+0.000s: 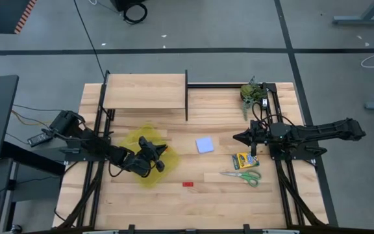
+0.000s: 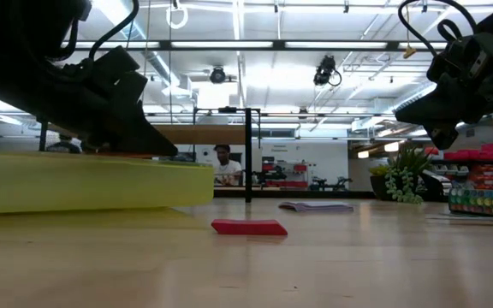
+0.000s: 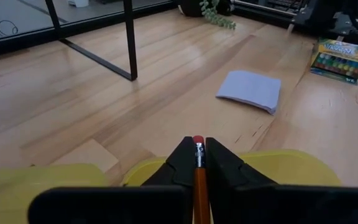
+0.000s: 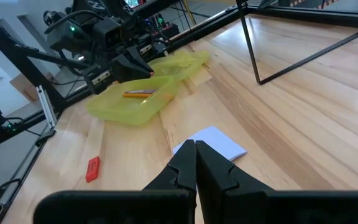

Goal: Pack school essentials
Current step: Put the orange pencil into the yellow supply box, then put the green scissors into the yellow supply box

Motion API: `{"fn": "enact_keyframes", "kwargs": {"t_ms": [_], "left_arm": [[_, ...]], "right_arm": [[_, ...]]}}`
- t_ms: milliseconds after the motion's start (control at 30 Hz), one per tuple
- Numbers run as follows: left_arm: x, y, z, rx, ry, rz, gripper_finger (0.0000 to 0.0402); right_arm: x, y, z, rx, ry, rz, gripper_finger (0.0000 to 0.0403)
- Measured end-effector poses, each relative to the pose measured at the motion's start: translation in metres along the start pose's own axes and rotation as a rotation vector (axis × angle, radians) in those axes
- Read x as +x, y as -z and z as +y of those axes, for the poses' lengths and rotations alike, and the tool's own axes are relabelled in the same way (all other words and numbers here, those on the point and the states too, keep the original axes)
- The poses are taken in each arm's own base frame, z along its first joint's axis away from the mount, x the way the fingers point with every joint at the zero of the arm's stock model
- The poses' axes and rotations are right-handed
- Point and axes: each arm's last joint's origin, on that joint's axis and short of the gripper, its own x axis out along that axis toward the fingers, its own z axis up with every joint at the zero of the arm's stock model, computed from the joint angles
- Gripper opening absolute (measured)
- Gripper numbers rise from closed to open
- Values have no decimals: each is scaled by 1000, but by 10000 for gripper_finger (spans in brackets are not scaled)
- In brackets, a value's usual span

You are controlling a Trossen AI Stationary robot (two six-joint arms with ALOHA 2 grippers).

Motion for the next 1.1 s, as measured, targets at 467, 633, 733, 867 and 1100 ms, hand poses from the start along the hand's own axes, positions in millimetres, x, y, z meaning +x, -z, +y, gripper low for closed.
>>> {"fn": "enact_keyframes", "kwargs": {"t_ms": [467,633,733,867,1100], "left_arm": [[-1,10,-2,11,7,20,37],[-1,10,-2,21,6,20,73],[-1,10,-2,16,5,21,97],[-1,10,-2,16,5,21,116],[-1,10,-2,15,5,21,119]], "right_arm": [[0,0,0,0,0,0,10],[0,0,0,0,0,0,10],[0,0,0,0,0,0,10],[0,0,0,0,0,0,10],[0,0,0,0,0,0,10]]}}
